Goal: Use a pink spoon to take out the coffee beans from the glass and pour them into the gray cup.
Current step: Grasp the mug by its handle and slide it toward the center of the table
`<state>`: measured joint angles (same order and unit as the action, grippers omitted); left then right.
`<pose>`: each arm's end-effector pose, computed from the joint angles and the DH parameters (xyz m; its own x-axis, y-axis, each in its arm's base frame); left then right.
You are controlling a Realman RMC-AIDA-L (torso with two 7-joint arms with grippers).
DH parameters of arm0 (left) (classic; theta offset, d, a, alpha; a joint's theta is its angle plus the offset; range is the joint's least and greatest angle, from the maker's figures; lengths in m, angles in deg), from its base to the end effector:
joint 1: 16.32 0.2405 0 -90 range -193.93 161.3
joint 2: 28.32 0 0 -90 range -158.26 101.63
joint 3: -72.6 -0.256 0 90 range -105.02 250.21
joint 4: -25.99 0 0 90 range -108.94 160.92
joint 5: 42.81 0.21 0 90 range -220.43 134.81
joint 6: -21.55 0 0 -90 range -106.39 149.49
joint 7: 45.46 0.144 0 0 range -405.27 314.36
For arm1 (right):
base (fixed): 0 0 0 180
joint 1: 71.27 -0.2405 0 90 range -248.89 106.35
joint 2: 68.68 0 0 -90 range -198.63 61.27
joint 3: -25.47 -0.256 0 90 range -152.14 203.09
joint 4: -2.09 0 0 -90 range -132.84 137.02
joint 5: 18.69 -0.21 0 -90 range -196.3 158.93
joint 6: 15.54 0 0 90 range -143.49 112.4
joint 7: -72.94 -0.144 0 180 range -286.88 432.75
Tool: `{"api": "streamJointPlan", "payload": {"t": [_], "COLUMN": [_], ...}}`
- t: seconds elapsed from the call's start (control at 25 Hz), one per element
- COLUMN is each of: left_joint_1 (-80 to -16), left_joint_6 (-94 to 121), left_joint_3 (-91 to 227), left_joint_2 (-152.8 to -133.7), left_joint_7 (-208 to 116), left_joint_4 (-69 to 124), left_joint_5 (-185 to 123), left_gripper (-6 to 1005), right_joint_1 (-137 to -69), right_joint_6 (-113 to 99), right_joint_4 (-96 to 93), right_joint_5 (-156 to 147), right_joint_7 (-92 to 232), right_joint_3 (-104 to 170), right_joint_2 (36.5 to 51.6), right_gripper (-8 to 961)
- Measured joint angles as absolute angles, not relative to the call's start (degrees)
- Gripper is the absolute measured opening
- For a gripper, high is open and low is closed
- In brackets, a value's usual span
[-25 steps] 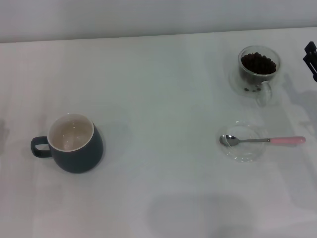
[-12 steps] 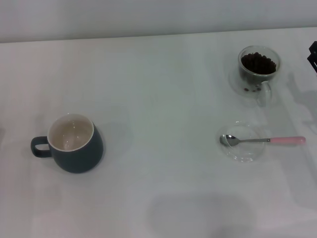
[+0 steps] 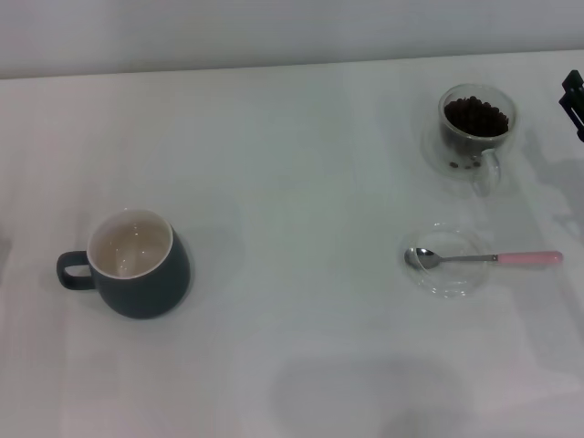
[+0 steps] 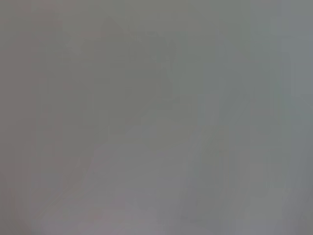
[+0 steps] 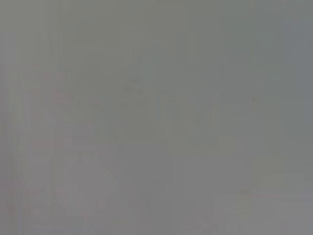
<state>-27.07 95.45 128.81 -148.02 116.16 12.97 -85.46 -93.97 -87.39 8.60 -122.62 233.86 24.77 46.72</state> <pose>-0.3687 0.2546 -0.0031 0.5351 -0.0597 0.8427 0.8443 0.0033 -0.5358 0.3784 0.3022 0.0254 0.5906 0.0291 -0.8064 -0.8069 0.0274 -0.5900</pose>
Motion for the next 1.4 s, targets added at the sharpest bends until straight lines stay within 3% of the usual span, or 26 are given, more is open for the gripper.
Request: {"api": "streamJointPlan", "payload": {"t": [0.48,1.4], "left_joint_1": [-18.7,-22.3], "left_joint_6": [108.8,109.0], "left_joint_3": [124.9,124.2], "left_joint_2": [-147.68,-147.34], "left_joint_7": [116.0,115.2], "left_joint_4": [15.9,26.2], "left_joint_5": [-84.7,-74.5], "left_gripper": [883,883], "right_joint_1": [-93.3,-92.5], "right_joint_6": [-87.3,-83.8], "right_joint_4": [8.2,7.3], "right_joint_5": [-122.6,-122.2], "right_joint_7": [233.9,234.3], "right_joint_3": [24.8,24.9], "right_joint_2": [46.61,46.72], "right_gripper": [875,874]}}
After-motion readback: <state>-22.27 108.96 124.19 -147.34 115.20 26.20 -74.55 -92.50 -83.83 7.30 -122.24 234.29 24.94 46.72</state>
